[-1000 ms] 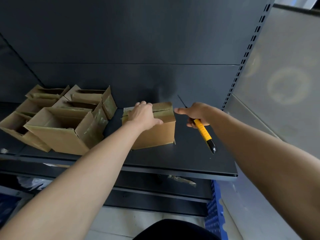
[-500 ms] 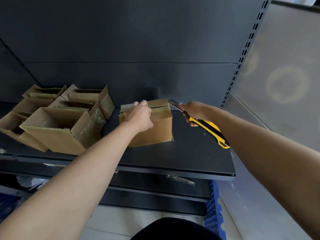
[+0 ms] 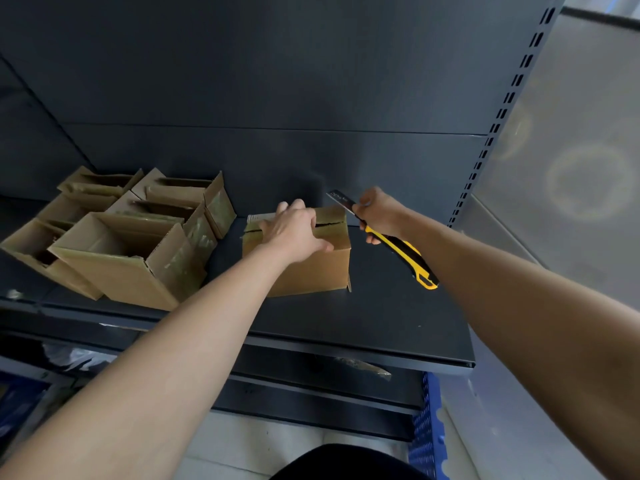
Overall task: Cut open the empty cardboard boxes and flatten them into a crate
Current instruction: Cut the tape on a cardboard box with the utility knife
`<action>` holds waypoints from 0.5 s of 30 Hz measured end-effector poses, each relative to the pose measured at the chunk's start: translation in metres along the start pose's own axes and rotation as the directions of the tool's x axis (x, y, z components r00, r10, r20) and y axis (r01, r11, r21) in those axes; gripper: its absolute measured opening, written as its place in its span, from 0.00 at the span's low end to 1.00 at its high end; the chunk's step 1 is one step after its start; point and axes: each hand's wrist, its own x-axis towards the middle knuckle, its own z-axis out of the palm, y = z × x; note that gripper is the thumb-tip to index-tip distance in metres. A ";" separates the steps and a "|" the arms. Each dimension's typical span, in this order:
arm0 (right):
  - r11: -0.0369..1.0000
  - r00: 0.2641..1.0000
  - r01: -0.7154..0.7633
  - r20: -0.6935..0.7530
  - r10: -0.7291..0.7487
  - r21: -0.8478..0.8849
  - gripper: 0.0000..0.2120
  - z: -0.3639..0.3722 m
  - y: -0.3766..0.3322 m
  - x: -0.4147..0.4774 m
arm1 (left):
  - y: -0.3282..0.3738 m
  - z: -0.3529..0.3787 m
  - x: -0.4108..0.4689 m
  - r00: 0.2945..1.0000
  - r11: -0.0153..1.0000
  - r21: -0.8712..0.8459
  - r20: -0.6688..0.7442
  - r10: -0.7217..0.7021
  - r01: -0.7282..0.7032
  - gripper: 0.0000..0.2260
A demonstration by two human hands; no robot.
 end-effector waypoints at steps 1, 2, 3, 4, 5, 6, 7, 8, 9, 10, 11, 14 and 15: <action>0.999 1.000 0.012 0.023 -0.012 -0.032 0.10 0.000 0.001 0.000 | 0.002 -0.002 0.001 1.000 1.000 -0.012 0.016 -0.014 0.015 0.17; 0.998 0.999 0.017 0.045 -0.014 -0.067 0.10 0.000 0.002 0.000 | 0.003 -0.003 0.002 0.999 0.999 -0.023 0.032 -0.028 0.029 0.17; 0.995 0.998 0.022 0.068 -0.015 -0.097 0.11 -0.002 0.003 0.000 | 0.003 -0.004 0.002 0.998 0.999 -0.030 0.049 -0.043 0.044 0.17; 0.993 0.996 0.029 0.091 -0.018 -0.118 0.11 -0.004 0.006 0.001 | 0.003 -0.004 0.002 0.996 0.998 -0.034 0.064 -0.058 0.060 0.17; 0.990 0.994 0.038 0.108 -0.024 -0.136 0.11 -0.006 0.008 0.001 | 0.003 -0.004 0.002 0.995 0.997 -0.039 0.072 -0.069 0.072 0.16; 0.987 0.992 0.053 0.120 -0.035 -0.149 0.11 -0.008 0.010 0.001 | 0.003 -0.003 0.002 0.995 0.996 -0.046 0.072 -0.073 0.077 0.16; 0.985 0.990 0.066 0.131 -0.045 -0.158 0.12 -0.011 0.011 0.001 | 0.003 -0.002 0.002 0.995 0.996 -0.049 0.071 -0.074 0.077 0.16; 0.984 0.988 0.079 0.146 -0.056 -0.157 0.12 -0.014 0.013 0.001 | 0.002 -0.001 0.002 0.995 0.996 -0.050 0.075 -0.073 0.076 0.17; 0.984 0.984 0.089 0.166 -0.064 -0.152 0.12 -0.017 0.015 0.001 | 0.002 0.000 0.002 0.994 0.996 -0.047 0.088 -0.070 0.075 0.18; 0.984 0.980 0.095 0.190 -0.066 -0.148 0.12 -0.020 0.017 0.001 | 0.001 0.000 0.001 0.992 0.997 -0.036 0.109 -0.065 0.069 0.20; 0.984 0.975 0.097 0.210 -0.064 -0.149 0.12 -0.023 0.020 0.001 | 0.001 0.000 0.001 0.990 0.998 -0.017 0.131 -0.059 0.062 0.22; 0.981 0.966 0.105 0.252 -0.062 -0.161 0.12 -0.037 0.030 0.001 | 0.001 0.002 0.001 0.987 0.998 0.039 0.150 -0.051 0.046 0.25; 0.981 0.963 0.113 0.262 -0.069 -0.157 0.12 -0.042 0.032 0.001 | 0.001 0.002 0.001 0.988 0.998 0.042 0.148 -0.053 0.047 0.25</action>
